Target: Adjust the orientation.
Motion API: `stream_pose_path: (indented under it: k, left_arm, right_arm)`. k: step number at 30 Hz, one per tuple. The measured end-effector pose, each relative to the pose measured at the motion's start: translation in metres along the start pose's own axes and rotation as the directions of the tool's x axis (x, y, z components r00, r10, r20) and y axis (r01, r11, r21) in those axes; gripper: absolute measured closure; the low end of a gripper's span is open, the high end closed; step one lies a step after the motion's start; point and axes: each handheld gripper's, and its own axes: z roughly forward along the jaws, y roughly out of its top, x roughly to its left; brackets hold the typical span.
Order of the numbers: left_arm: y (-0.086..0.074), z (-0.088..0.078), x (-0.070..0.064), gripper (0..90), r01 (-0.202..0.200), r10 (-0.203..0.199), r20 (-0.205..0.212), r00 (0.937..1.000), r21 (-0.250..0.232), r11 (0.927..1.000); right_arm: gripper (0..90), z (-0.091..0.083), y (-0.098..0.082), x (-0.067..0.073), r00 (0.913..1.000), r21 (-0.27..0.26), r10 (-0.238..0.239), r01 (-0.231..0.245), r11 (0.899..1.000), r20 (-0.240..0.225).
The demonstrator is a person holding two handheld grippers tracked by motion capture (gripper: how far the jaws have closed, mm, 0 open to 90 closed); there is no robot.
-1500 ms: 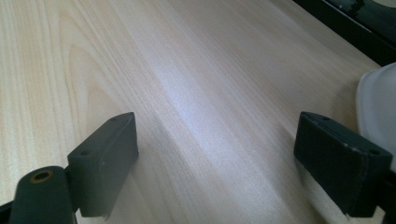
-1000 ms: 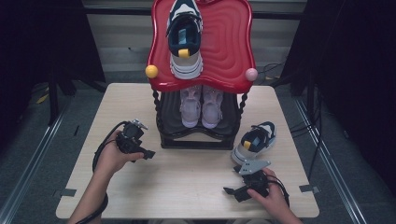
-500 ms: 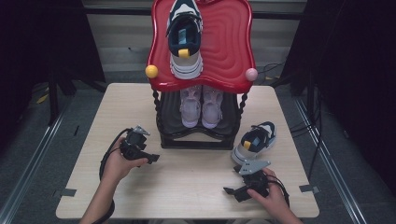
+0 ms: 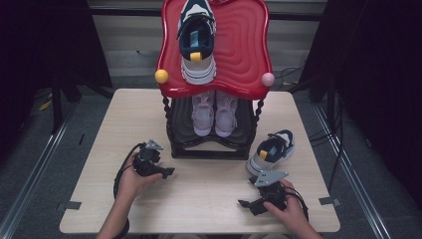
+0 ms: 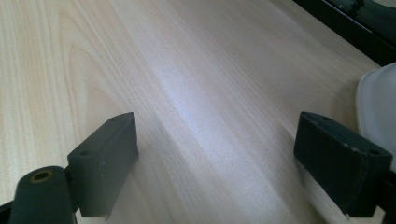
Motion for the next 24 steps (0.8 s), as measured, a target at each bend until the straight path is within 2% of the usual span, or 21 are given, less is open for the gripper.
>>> stream_pose_path:
  k: [4,6,7,8,9,11,16,17,19,24]
  left_arm:
    - [-0.003,0.005,-0.001,25.2,0.004,-0.004,-0.020,0.9998,-0.018,0.9998]
    - [-0.005,0.007,0.000,25.2,0.008,-0.009,-0.009,0.9999,-0.022,0.9997]
    - [-0.006,0.008,-0.001,25.1,0.010,-0.011,-0.019,0.9998,-0.025,0.9996]
    - [-0.006,0.008,0.000,25.1,0.009,-0.009,-0.006,0.9999,-0.018,0.9998]
    - [-0.008,0.009,-0.001,24.9,0.014,-0.015,-0.026,0.9995,-0.037,0.9992]
    - [-0.009,0.009,0.000,24.9,0.016,-0.017,-0.030,0.9994,-0.047,0.9988]
    - [-0.012,0.010,0.000,23.3,-0.012,0.010,-0.038,0.9992,-0.060,0.9981]
    - [-0.014,0.011,-0.001,22.4,-0.012,0.008,-0.045,0.9990,-0.081,0.9966]
    - [-0.016,0.012,-0.002,21.5,-0.042,0.037,-0.060,0.9975,-0.088,0.9952]
    - [-0.022,0.014,-0.004,18.4,-0.042,0.033,-0.070,0.9970,-0.136,0.9897]
  right_arm:
    - [13.1,0.000,0.000,0.000,1.0000,0.000,0.000,0.000,1.000,0.000]
    - [13.1,0.000,0.000,0.000,1.0000,0.000,0.000,0.000,1.000,0.000]
    - [13.1,0.000,0.000,0.000,1.0000,0.000,0.000,0.000,1.000,0.000]
    - [13.1,0.000,0.000,0.000,1.0000,0.000,0.000,0.000,1.000,0.000]
    - [13.1,0.000,0.000,0.000,1.0000,0.000,0.000,0.000,1.000,0.000]
    - [13.1,0.000,0.000,0.000,1.0000,0.001,0.002,-0.002,1.000,0.000]
    - [13.1,0.000,0.000,0.000,1.0000,0.002,0.002,-0.002,1.000,0.000]
    - [13.1,0.000,0.000,0.000,1.0000,0.002,0.002,-0.002,1.000,0.000]
    - [13.1,0.000,0.000,0.000,1.0000,0.002,0.002,-0.002,1.000,0.001]
    - [12.6,0.000,0.000,0.000,1.0000,0.003,0.002,-0.002,1.000,0.004]
